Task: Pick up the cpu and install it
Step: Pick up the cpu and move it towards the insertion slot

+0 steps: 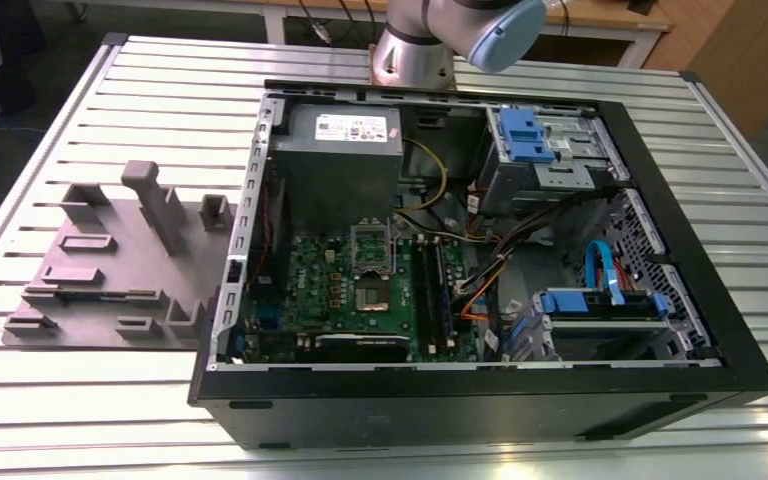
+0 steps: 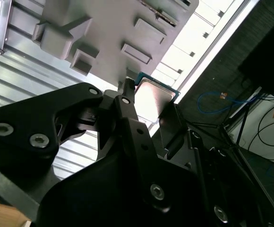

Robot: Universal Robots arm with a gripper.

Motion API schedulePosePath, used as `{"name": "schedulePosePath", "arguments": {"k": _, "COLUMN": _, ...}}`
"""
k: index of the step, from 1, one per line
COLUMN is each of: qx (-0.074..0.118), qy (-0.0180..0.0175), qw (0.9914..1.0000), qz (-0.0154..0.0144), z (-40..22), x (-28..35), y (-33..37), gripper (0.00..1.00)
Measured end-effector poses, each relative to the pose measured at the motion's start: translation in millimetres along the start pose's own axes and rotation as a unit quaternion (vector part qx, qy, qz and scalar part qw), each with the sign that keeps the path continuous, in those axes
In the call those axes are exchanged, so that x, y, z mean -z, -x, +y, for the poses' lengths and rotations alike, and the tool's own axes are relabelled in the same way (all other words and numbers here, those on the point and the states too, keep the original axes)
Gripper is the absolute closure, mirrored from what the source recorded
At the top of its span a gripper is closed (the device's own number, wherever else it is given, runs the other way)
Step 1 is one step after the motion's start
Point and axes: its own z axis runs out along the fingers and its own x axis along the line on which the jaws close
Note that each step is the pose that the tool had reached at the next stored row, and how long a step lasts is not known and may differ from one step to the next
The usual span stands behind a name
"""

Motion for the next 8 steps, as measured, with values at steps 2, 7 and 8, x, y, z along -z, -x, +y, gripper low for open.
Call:
{"name": "schedulePosePath", "arguments": {"k": 2, "qx": 0.0, "qy": 0.0, "qw": 1.0, "qz": 0.0, "z": 0.0, "x": 0.0, "y": 1.0, "gripper": 0.55}}
{"name": "schedulePosePath", "arguments": {"k": 7, "qx": 0.0, "qy": 0.0, "qw": 1.0, "qz": 0.0, "z": 0.0, "x": 0.1, "y": 3.3, "gripper": 0.55}}
{"name": "schedulePosePath", "arguments": {"k": 8, "qx": 0.0, "qy": 0.0, "qw": 1.0, "qz": 0.0, "z": 0.0, "x": 0.1, "y": 3.8, "gripper": 0.55}}
